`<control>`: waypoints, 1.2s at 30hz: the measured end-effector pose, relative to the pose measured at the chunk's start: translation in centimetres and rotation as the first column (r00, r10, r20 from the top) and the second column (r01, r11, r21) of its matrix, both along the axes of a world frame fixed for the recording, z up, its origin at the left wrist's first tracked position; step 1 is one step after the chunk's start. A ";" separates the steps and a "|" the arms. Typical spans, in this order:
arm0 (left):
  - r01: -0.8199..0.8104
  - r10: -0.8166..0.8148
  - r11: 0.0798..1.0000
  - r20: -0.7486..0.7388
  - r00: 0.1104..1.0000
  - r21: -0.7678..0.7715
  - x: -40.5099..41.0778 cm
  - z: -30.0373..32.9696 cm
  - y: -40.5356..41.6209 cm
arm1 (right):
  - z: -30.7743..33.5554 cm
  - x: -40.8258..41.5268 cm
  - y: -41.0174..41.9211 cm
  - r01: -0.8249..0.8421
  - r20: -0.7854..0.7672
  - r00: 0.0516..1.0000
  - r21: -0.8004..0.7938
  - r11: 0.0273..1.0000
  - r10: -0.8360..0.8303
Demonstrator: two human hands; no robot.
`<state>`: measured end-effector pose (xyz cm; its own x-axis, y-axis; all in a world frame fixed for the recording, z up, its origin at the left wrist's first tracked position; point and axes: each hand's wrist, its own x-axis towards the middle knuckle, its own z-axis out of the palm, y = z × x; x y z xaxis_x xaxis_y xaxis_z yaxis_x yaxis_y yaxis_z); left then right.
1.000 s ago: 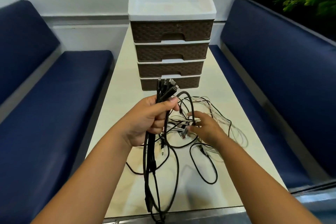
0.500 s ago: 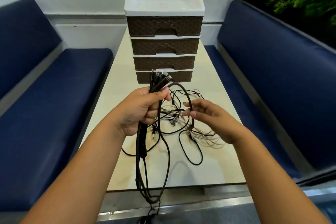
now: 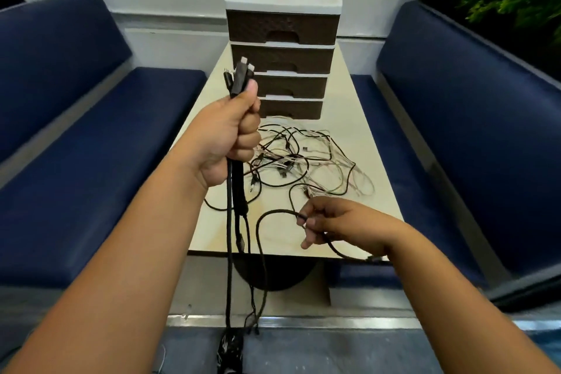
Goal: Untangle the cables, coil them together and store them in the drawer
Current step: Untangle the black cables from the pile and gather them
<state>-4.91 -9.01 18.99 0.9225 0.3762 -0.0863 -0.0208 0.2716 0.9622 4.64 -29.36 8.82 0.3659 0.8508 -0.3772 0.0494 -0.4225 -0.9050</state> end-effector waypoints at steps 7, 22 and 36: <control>-0.143 0.143 0.988 -0.008 0.990 -0.051 -1.0 0.2 -2.3 | -6.2 -1.7 0.4 -0.185 0.147 0.958 -0.337 0.923 0.245; -0.041 0.046 0.997 0.069 0.997 -0.069 -1.3 1.3 -4.4 | 1.2 -5.7 1.5 -0.144 0.190 0.975 0.155 0.977 0.114; -0.124 0.177 0.956 0.189 0.966 -0.265 -0.4 2.4 2.2 | -2.9 -8.6 7.7 0.010 0.090 0.995 0.319 0.948 -0.041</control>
<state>-5.27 -6.83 21.38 0.8642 0.5031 -0.0072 -0.2726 0.4802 0.8337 -3.93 -21.67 5.91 0.4100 0.9107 -0.0513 0.1334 -0.1156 -0.9843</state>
